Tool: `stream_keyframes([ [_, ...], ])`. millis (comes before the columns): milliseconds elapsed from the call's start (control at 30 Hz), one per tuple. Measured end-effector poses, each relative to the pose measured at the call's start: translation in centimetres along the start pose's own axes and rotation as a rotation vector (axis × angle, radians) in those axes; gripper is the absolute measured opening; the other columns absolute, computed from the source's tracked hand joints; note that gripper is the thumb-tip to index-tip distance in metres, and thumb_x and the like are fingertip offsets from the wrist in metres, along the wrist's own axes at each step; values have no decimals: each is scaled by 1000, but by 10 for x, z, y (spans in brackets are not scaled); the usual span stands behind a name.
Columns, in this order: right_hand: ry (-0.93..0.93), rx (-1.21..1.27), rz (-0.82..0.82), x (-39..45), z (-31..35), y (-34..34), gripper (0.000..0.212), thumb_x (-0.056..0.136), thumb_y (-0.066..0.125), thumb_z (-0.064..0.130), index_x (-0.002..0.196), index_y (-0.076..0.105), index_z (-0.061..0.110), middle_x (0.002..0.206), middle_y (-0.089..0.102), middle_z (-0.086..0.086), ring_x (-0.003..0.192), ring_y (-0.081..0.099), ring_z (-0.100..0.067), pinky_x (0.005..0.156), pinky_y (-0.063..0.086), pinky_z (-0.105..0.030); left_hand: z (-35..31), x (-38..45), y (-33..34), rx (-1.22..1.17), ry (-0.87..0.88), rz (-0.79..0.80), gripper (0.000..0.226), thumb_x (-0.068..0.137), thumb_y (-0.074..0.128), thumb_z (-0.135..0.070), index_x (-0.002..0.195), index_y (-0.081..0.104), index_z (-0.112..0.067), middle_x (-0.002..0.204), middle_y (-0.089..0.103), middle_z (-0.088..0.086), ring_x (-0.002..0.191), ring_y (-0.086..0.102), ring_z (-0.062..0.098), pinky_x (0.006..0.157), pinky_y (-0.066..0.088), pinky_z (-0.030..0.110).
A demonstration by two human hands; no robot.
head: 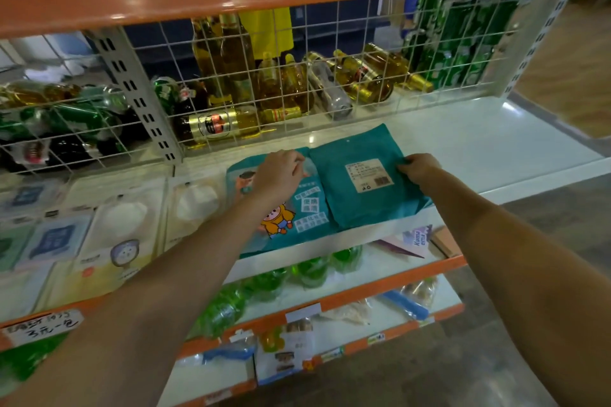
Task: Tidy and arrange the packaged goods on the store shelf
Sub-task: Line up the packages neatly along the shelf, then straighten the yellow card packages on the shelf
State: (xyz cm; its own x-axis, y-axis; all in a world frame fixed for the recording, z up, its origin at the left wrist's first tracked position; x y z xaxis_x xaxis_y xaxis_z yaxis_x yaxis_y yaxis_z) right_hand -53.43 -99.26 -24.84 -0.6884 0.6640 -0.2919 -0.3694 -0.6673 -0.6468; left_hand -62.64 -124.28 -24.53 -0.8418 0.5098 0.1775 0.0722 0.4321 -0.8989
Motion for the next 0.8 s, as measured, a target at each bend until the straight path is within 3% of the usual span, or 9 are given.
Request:
stream_keyframes([
  [167, -51, -107, -44, -1, 2, 3, 35, 99, 48, 22, 129, 57, 6, 127, 58, -16, 113, 57, -32, 99, 45, -36, -3, -1, 4, 4, 2, 7, 30, 100, 43, -23, 124, 58, -13, 124, 57, 6, 116, 49, 21, 95, 40, 34],
  [500, -48, -206, -87, -9, -2, 6, 35, 97, 50, 26, 126, 56, 7, 128, 49, -16, 108, 56, -33, 98, 49, -41, -7, -7, 4, 33, 32, 41, 30, 100, 41, -22, 124, 57, -15, 124, 55, 4, 117, 46, 21, 97, 38, 34],
  [800, -201, -434, -140, -32, 21, 7, 44, 96, 47, 25, 139, 42, 16, 134, 44, -11, 124, 42, -29, 100, 43, -41, -17, 2, -4, 175, 101, 146, 37, 100, 39, -28, 134, 49, -16, 136, 48, 7, 127, 40, 24, 102, 35, 38],
])
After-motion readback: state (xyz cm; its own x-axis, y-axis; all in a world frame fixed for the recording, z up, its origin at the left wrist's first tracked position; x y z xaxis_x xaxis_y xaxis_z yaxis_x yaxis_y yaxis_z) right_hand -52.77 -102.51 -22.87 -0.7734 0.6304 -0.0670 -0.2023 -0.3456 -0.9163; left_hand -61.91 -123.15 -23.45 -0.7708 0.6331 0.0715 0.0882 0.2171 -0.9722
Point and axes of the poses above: each hand's wrist, its own x-axis towards the middle knuckle, its own y-axis out of the palm, z = x × y, the point moved 1 cm from there along x, towards the middle knuckle
